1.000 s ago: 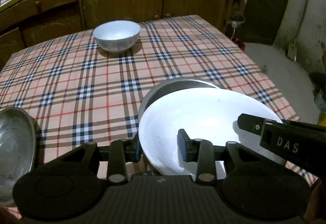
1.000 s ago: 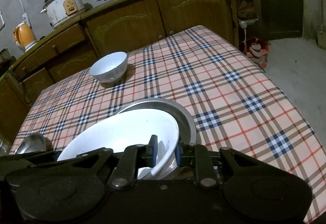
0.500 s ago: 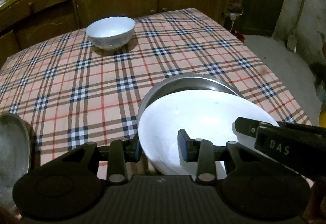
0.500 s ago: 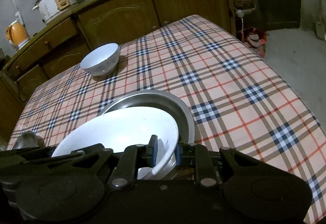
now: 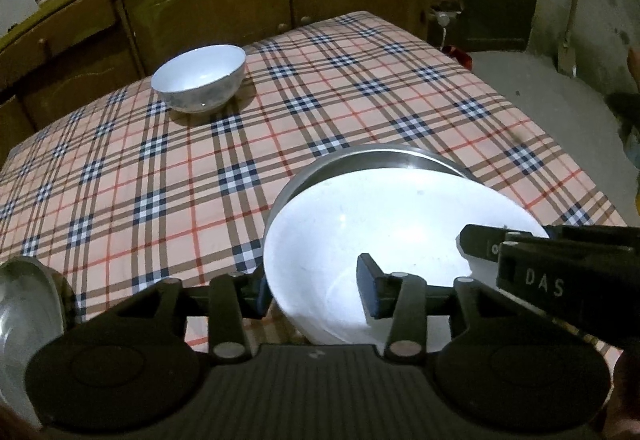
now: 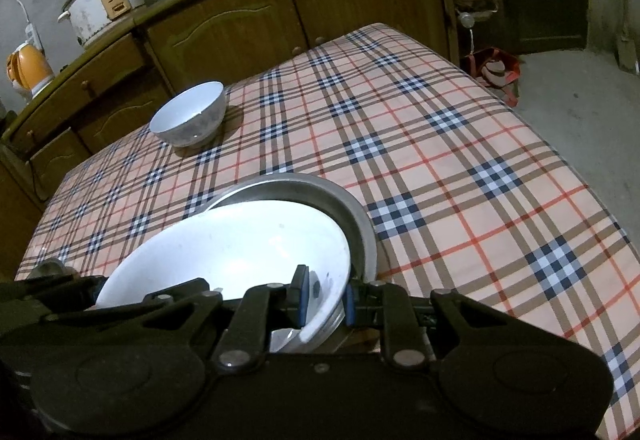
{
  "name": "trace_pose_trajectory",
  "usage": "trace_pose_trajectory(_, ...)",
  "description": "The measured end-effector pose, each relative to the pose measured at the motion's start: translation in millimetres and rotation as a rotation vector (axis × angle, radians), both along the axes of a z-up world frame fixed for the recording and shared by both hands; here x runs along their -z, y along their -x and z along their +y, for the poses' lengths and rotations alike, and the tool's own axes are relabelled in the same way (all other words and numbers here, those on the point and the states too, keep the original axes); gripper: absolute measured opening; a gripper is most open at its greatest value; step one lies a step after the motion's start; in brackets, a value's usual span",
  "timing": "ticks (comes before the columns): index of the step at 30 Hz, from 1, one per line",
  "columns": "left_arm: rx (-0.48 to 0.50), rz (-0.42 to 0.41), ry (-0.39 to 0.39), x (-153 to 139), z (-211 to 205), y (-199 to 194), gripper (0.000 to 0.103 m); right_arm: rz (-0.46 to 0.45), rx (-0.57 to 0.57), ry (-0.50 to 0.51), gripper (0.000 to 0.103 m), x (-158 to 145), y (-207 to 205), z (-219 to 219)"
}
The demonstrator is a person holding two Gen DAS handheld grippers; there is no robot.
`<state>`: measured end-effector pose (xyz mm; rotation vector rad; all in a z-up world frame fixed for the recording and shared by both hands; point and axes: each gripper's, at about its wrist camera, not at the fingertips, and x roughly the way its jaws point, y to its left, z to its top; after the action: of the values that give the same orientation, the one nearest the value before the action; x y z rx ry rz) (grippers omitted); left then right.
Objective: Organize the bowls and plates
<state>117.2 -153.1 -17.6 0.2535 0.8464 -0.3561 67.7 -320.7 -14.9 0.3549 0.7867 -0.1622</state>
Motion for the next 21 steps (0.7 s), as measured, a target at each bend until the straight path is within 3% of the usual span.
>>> trace_pose_trajectory(5,0.004,-0.054,-0.033,-1,2,2,0.057,0.0,-0.004,0.007,0.024,2,-1,0)
trace_pose_trajectory(16,-0.066,-0.027,0.018,-4,21,-7,0.061,0.021,-0.004,0.05,0.025,-2,-3,2)
trace_pose_trajectory(19,-0.074,-0.03,0.031,-6,24,-7,0.061,0.02,-0.005,0.057,0.032,-6,-3,2)
trace_pose_trajectory(21,-0.079,-0.031,0.041,-8,26,-6,0.063,0.006,0.002,0.079,0.05,-10,-1,2)
